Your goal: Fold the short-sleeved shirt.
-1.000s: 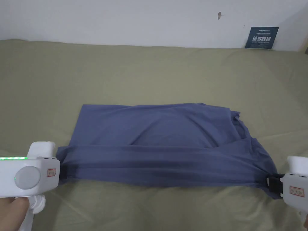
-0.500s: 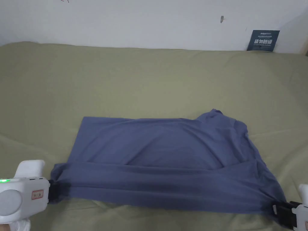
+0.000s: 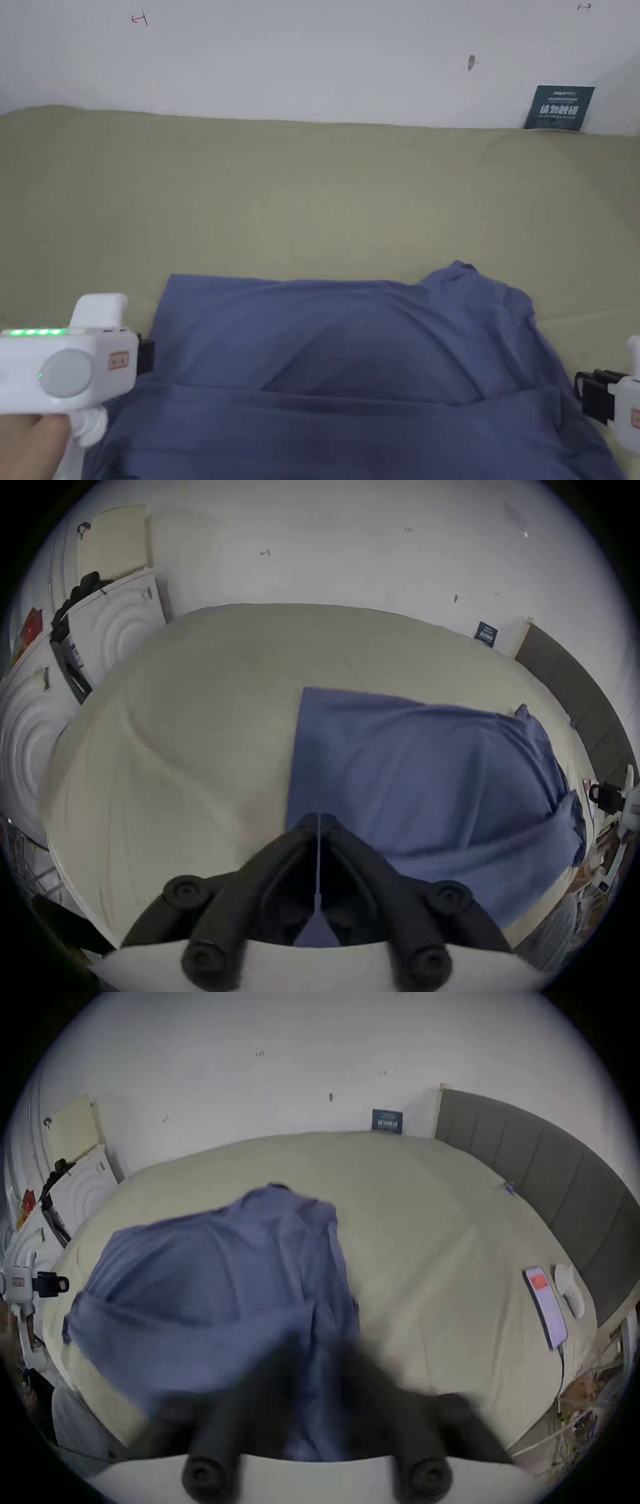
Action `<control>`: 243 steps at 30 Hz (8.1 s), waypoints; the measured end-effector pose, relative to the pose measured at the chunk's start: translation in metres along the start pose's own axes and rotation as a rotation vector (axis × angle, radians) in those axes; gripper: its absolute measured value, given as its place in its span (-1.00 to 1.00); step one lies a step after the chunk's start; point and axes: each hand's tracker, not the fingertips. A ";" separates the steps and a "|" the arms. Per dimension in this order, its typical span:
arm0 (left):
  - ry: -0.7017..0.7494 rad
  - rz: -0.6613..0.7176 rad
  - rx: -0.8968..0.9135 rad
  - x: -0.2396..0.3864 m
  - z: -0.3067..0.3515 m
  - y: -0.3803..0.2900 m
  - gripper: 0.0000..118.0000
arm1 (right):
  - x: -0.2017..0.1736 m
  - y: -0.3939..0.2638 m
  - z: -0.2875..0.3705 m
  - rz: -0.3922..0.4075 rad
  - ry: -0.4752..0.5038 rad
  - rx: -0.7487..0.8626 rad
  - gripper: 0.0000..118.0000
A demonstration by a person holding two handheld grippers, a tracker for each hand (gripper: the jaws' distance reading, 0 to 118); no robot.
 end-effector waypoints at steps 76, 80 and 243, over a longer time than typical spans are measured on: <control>0.022 -0.050 0.056 -0.023 0.088 -0.103 1.00 | 0.028 -0.090 0.067 0.016 -0.016 -0.065 0.96; 0.057 -0.065 0.142 0.002 0.110 -0.098 0.94 | 0.022 -0.081 0.066 0.008 0.023 0.020 0.78; -0.786 0.423 -0.369 -0.029 -0.042 -0.081 -0.78 | -0.155 -0.047 0.089 0.093 0.033 0.412 -1.00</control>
